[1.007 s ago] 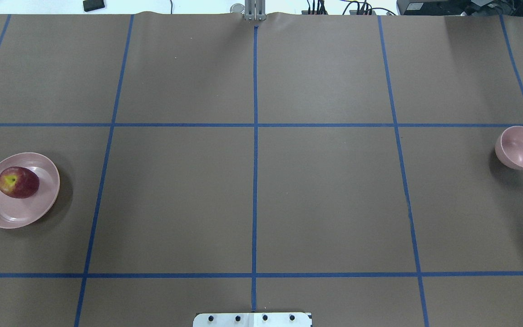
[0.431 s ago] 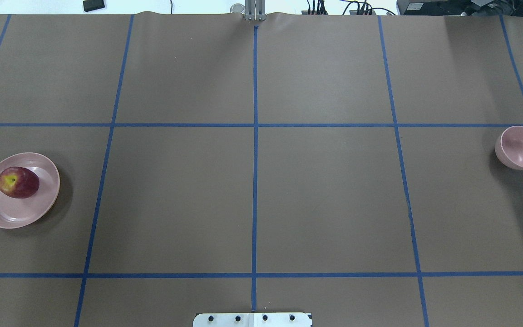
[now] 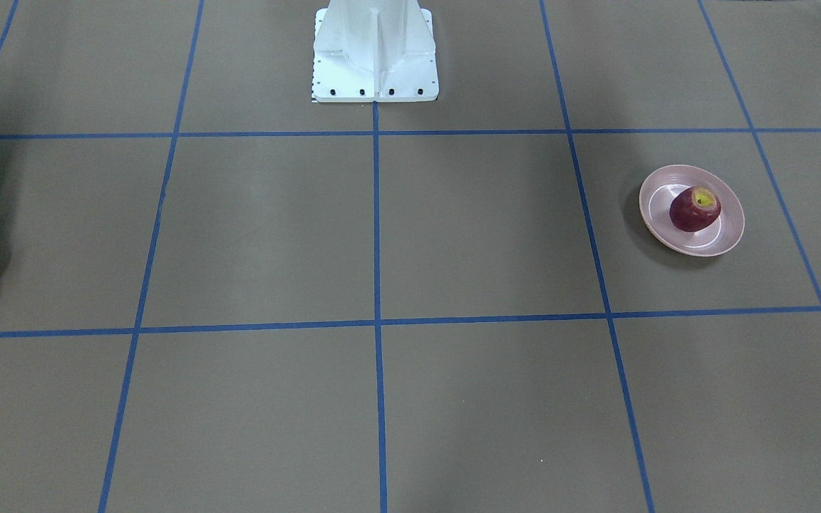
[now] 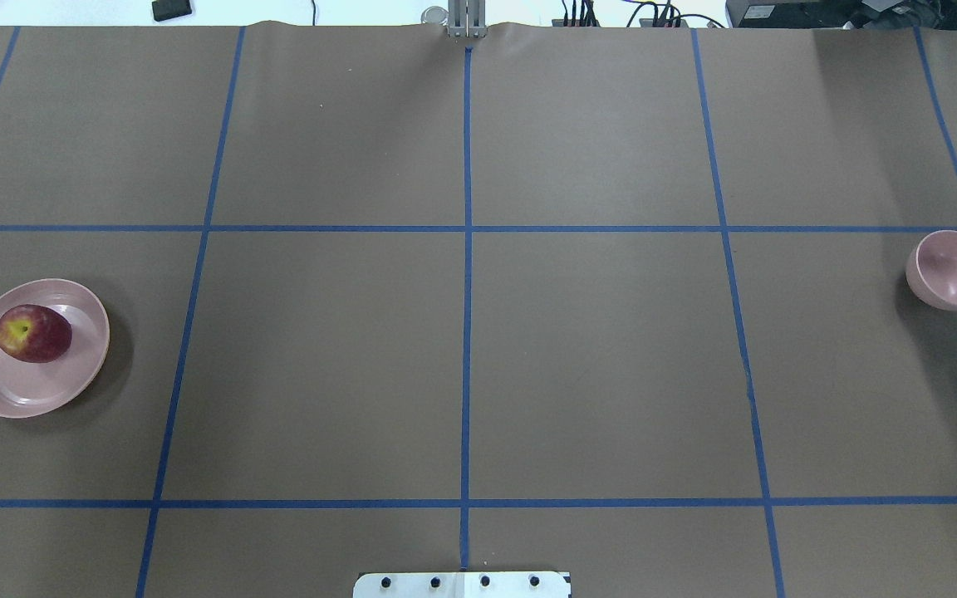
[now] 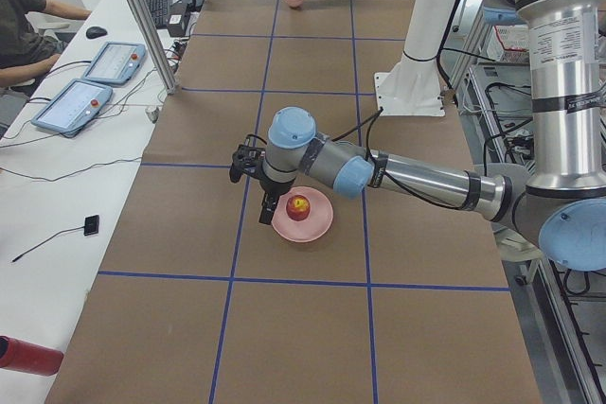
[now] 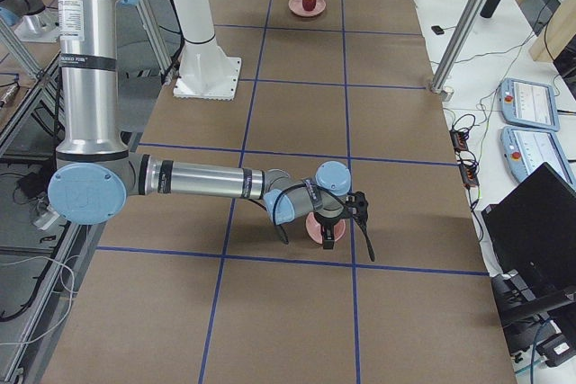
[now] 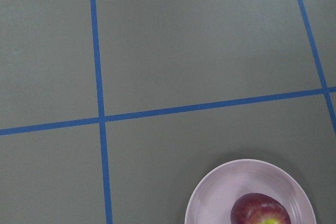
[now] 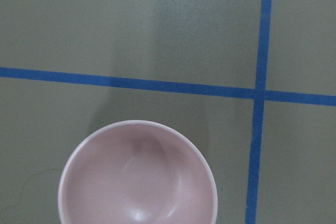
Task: Move apple from plate to bowl
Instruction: 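Grasp the rim of the small pink bowl with the right gripper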
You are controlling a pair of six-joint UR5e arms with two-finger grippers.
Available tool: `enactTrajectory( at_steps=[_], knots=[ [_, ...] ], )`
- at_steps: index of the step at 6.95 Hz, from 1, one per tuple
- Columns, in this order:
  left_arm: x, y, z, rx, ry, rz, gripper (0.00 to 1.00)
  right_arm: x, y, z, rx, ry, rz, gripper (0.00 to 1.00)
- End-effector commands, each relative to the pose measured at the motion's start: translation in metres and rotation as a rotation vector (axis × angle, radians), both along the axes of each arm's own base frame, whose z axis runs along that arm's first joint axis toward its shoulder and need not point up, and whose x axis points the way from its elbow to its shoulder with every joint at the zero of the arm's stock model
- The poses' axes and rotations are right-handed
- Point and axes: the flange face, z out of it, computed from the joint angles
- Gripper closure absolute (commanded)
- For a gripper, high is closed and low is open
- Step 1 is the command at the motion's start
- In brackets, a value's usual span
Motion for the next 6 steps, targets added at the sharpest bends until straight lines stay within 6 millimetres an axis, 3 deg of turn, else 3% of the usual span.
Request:
enactTrajectory(
  at_steps=[1,4,5,6],
  knots=[
    [0.0007,0.0001,-0.0006,0.003,0.0,0.002,0.02,-0.0054,0.0048,0.0324,0.001,0.002,-0.005,0.02],
    [-0.0001,0.0006,0.0001,0.005,-0.002,0.004,0.02,-0.0061,0.003,0.0251,0.035,-0.022,-0.006,0.12],
    [-0.0002,0.0012,0.0008,0.006,-0.003,0.006,0.02,-0.0057,0.0039,0.0297,0.028,-0.018,-0.007,0.48],
    [-0.0004,0.0028,0.0024,0.007,-0.003,0.008,0.02,-0.0057,0.0046,0.029,0.025,-0.021,-0.006,0.99]
  ],
)
